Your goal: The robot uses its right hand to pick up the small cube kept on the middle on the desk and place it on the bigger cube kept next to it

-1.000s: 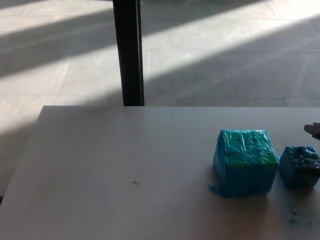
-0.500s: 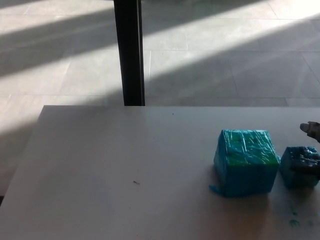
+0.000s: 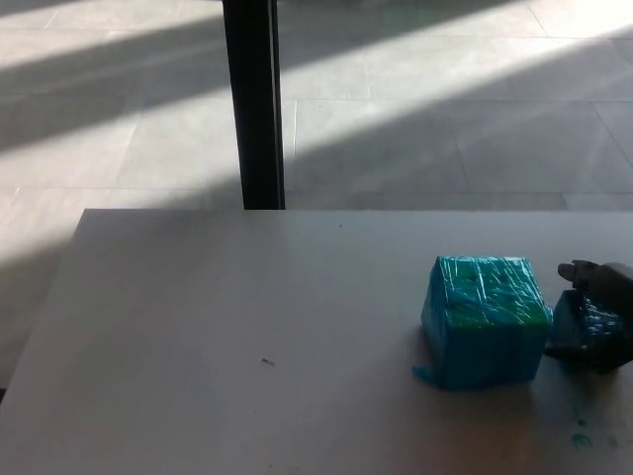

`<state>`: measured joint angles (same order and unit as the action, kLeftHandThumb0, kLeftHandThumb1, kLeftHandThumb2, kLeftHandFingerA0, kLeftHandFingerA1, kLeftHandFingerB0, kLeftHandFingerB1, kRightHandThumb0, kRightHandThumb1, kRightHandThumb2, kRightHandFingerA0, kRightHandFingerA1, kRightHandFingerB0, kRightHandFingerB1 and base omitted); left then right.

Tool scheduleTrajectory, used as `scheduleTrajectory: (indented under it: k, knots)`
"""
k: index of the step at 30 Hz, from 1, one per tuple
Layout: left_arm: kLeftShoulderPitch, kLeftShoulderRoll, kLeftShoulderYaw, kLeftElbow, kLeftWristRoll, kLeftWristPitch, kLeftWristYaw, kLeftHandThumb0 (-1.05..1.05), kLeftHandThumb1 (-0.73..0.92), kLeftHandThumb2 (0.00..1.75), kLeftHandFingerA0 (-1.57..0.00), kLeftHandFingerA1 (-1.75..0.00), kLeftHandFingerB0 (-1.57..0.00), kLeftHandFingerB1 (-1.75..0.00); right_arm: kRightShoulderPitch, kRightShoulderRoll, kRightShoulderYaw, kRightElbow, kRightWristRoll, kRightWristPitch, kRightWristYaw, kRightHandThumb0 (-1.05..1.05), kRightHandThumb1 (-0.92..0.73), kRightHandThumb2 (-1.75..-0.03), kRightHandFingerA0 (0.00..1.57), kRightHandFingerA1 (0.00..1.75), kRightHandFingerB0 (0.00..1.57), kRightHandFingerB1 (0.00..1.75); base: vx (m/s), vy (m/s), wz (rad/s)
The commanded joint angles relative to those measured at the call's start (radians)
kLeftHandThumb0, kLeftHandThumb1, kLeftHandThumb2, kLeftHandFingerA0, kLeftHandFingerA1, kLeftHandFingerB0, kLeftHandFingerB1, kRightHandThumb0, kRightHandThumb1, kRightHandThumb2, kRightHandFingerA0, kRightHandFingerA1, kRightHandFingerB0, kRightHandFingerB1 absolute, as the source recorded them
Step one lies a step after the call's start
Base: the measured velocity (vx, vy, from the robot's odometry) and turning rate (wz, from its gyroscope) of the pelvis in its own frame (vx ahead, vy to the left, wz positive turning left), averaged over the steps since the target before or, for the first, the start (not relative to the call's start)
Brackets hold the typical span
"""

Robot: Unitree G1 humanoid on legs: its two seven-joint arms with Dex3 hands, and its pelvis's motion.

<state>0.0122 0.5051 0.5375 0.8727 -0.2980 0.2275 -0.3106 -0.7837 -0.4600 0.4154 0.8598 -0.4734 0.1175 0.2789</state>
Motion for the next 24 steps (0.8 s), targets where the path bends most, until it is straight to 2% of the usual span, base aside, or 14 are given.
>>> scheduleTrajectory:
  k: [1,2,5,6,7,8,9,10,11,12,15,16,21,24]
  knots:
    - [-0.004,0.024,-0.004,-0.003,-0.003,0.003,-0.001,-0.87,0.62,1.01,-0.3,-0.55,-0.2,-0.47,-0.012,0.017,-0.001,0.011,-0.016,0.008,0.0,-0.84,-0.5,-0.84,0.0,0.01,0.0,0.0,0.0,0.0,0.0]
    - [-0.001,0.022,-0.003,-0.013,-0.006,0.005,-0.002,-0.88,0.81,0.64,-0.35,-0.46,-0.25,-0.34,-0.029,0.013,0.033,0.023,-0.05,0.042,0.037,-0.74,-0.43,-0.73,0.0,0.06,0.0,0.02,0.0,0.0,0.0]
    - [0.001,0.023,0.0,-0.022,-0.009,0.01,-0.001,-0.89,0.8,0.65,-0.35,-0.47,-0.25,-0.34,-0.046,0.005,0.07,0.043,-0.074,0.059,0.085,-0.55,-0.28,-0.64,0.0,0.19,0.0,0.09,0.0,0.0,0.0]
    - [-0.006,0.025,0.002,-0.011,-0.01,0.011,0.004,-0.89,0.81,0.64,-0.36,-0.47,-0.26,-0.34,-0.061,0.0,0.098,0.065,-0.096,0.072,0.116,-0.38,-0.35,-0.65,0.0,0.55,0.0,0.13,0.0,0.0,0.0]
    - [-0.016,0.029,0.004,0.001,-0.008,0.007,0.01,-0.87,0.62,1.01,-0.31,-0.55,-0.21,-0.46,-0.073,-0.019,0.138,0.096,-0.125,0.066,0.16,-0.22,-0.42,-0.52,0.0,1.02,0.0,0.3,0.0,0.0,0.0]
    - [-0.016,0.028,0.008,-0.003,-0.015,0.016,0.006,-0.88,0.81,0.65,-0.35,-0.47,-0.26,-0.34,-0.077,-0.032,0.166,0.109,-0.145,0.062,0.18,-0.17,-0.42,-0.59,0.01,0.68,0.09,0.21,0.0,0.0,0.0]
    - [-0.022,0.03,0.007,0.013,-0.011,0.007,0.006,-0.9,0.81,0.64,-0.35,-0.47,-0.26,-0.34,-0.078,-0.045,0.195,0.115,-0.168,0.065,0.186,-0.19,-0.48,-0.53,0.06,0.8,0.11,0.29,0.0,0.0,0.0]
    - [-0.019,0.029,0.005,0.005,-0.011,0.011,0.006,-0.9,0.62,1.02,-0.3,-0.55,-0.21,-0.47,-0.07,-0.06,0.201,0.108,-0.169,0.051,0.186,-0.18,-0.47,-0.54,0.1,0.81,0.17,0.29,0.0,0.0,0.0]
    - [-0.012,0.031,0.002,-0.004,-0.009,0.012,-0.003,-0.91,0.81,0.65,-0.32,-0.47,-0.24,-0.34,-0.065,-0.079,0.221,0.109,-0.183,0.024,0.181,-0.14,-0.32,-0.84,0.27,0.69,0.1,0.49,0.0,0.0,0.0]
    - [-0.011,0.031,0.003,-0.003,-0.01,0.014,-0.001,-0.89,0.63,1.02,-0.3,-0.55,-0.21,-0.47,-0.071,-0.098,0.256,0.114,-0.208,0.02,0.209,-0.3,-0.5,-0.54,0.16,0.81,0.25,0.4,0.0,0.0,0.0]
    - [-0.012,0.029,0.006,0.003,-0.013,0.016,0.002,-0.87,0.63,1.02,-0.31,-0.55,-0.21,-0.47,-0.072,-0.119,0.288,0.106,-0.215,0.018,0.219,-0.3,-0.54,-0.55,0.19,0.85,0.28,0.44,0.0,0.0,0.0]
    - [-0.012,0.028,0.002,0.005,-0.008,0.008,0.003,-0.88,0.82,0.65,-0.36,-0.47,-0.26,-0.34,-0.075,-0.12,0.293,0.114,-0.215,0.021,0.222,-0.32,-0.57,-0.56,0.19,0.78,0.27,0.42,0.0,0.0,0.0]
    - [-0.019,0.024,0.013,0.014,-0.017,0.005,0.007,-0.86,0.82,0.65,-0.36,-0.49,-0.28,-0.36,-0.062,-0.101,0.3,0.136,-0.217,0.045,0.195,-0.3,-0.56,-0.6,0.0,1.11,0.27,0.4,0.0,0.0,0.0]
    - [-0.011,0.024,0.005,-0.003,-0.01,0.006,0.004,-0.87,0.83,0.65,-0.36,-0.5,-0.28,-0.36,-0.047,-0.097,0.316,0.11,-0.234,0.021,0.177,-0.2,-0.6,-0.59,0.13,0.93,0.25,0.37,0.0,0.0,0.0]
